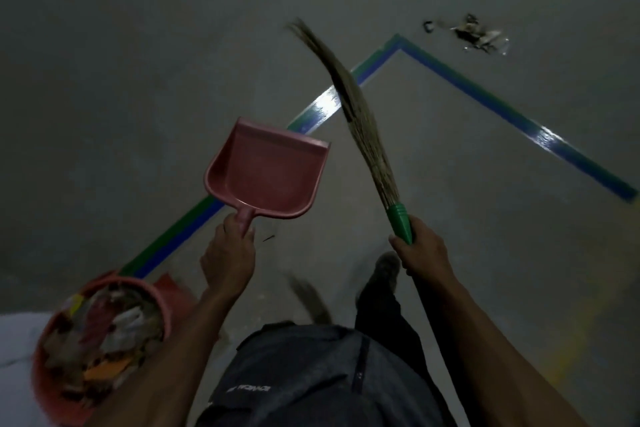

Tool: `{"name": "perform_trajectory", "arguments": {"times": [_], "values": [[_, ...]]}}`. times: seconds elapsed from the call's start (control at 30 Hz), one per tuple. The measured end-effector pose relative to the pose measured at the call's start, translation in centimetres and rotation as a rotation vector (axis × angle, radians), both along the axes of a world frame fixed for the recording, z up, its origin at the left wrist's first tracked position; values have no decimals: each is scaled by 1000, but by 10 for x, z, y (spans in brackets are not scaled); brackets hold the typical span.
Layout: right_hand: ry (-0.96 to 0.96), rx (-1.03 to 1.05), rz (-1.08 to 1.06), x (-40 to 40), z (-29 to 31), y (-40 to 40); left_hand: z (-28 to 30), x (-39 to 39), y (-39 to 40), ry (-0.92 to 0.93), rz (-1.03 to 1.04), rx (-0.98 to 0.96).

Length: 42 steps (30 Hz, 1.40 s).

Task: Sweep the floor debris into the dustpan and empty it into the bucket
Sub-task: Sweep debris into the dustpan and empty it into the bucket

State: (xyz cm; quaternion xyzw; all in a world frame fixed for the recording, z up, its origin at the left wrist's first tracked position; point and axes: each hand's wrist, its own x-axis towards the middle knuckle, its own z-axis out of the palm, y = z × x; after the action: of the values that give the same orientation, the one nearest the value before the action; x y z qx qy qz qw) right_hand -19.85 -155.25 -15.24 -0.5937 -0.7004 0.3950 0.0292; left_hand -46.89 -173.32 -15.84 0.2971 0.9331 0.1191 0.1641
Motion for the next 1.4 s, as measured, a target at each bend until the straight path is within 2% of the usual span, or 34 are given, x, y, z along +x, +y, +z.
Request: {"name": "perform_trajectory", "arguments": {"times": [0.17, 0.33, 0.63, 0.93, 1.17, 1.4], "values": [[21, 30, -117, 52, -8, 115, -6, 39, 135, 18, -18, 65], [60, 0, -187, 104, 10, 223, 8, 82, 266, 41, -44, 101], [49, -30, -308, 167, 23, 381, 22, 131, 465, 41, -191, 142], [18, -42, -399, 195, 3, 592, -15, 154, 696, 14, -255, 137], [8, -30, -402, 209, 19, 741, 2, 165, 868, 14, -292, 137], [21, -31, -404, 238, 7, 876, -2, 194, 997, 47, -280, 123]]}}
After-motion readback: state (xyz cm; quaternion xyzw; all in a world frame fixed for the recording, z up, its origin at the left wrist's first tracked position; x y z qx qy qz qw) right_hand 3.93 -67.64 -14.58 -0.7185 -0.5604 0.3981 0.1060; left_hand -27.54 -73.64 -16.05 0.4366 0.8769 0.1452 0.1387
